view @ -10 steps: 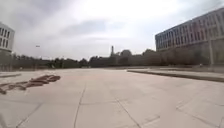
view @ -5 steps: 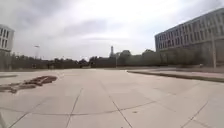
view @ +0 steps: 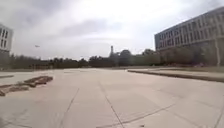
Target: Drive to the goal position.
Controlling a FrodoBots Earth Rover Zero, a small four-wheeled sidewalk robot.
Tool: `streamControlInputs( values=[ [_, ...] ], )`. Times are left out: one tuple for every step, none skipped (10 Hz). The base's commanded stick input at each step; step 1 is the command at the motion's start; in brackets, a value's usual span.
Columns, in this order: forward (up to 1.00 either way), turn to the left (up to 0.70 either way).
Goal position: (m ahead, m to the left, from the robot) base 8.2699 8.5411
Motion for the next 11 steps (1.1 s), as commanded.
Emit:
streamControlInputs(
  values=[
    [0.7, 0.13],
    [0.7, 0.0],
    [0.7, 0.0],
    [0.7, 0.0],
    [0.7, 0.0],
    [0.7, 0.0],
    [0.7, 0.0],
    [0.7, 0.0],
    [0.7, 0.0],
    [0.7, 0.0],
    [0.7, 0.0]
  ],
)
